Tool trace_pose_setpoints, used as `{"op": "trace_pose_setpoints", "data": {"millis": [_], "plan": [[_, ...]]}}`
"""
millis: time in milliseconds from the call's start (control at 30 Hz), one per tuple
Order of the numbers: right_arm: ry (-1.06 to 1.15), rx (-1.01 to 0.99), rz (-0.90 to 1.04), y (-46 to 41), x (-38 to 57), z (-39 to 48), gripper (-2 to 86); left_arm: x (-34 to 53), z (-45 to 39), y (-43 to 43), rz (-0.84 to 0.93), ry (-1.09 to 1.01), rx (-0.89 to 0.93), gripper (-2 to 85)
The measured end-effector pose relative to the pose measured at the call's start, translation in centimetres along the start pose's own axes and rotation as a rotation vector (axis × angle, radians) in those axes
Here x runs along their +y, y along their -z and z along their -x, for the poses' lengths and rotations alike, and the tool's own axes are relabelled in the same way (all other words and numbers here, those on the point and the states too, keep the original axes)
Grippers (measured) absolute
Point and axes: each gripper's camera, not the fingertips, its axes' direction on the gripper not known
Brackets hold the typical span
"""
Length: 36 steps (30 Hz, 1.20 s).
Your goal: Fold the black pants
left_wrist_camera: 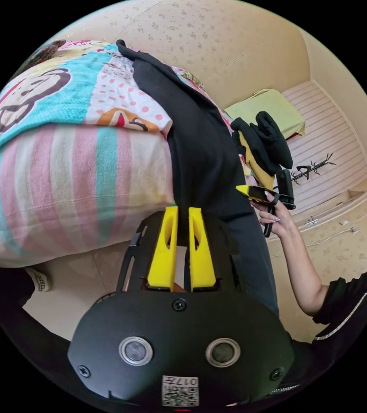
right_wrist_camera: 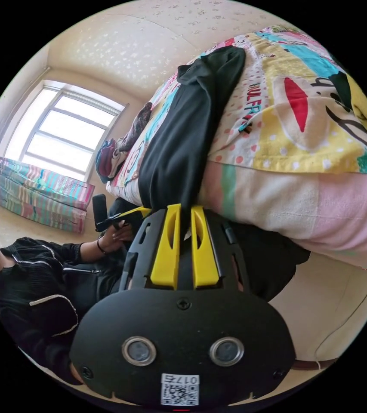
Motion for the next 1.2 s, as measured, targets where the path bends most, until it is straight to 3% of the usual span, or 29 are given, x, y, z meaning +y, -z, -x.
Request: {"op": "trace_pose_setpoints", "data": {"millis": [133,233,367,533,633,700,767,833,1067,1200], "plan": [[0.010,0.084,0.004,-0.2,0.0,1.0,4.0,-0.8,-3.3,2.9,0.046,-0.062,0.042,4.2],[0.086,0.110,-0.009,0.4,-0.3,4.2,3.6,-1.4,-6.1,8.9,-0.057,-0.157,0.090,3.9],[0.125,-0.037,-0.043,0.5,-1.1,8.8,3.4,-2.5,-10.0,17.8,-0.123,-0.252,0.018,3.3],[0.215,0.051,0.085,-6.3,-0.2,14.6,3.3,0.9,-13.0,25.3,-0.132,-0.310,-0.116,1.9],[0.217,0.123,0.179,-12.9,1.5,15.0,3.2,4.6,-11.4,25.1,-0.054,-0.239,-0.185,0.9],[0.149,0.297,0.235,-18.4,2.5,12.9,3.2,7.1,-9.1,23.7,-0.038,-0.136,-0.200,0.3],[0.123,0.366,0.266,-21.8,3.1,11.3,3.2,10.8,-6.3,23.7,-0.132,0.050,-0.273,-0.2],[0.066,0.368,0.285,-23.6,3.1,9.9,3.1,11.6,-5.9,24.5,-0.169,0.086,-0.295,-0.2],[0.021,0.302,0.258,-23.7,1.7,8.6,1.8,0.4,-11.7,24.3,-0.229,-0.145,-0.227,3.6],[0.005,0.508,0.226,-24.0,2.2,9.6,1.0,-6.6,-14.2,20.4,-0.234,-0.250,-0.287,2.3]]}}
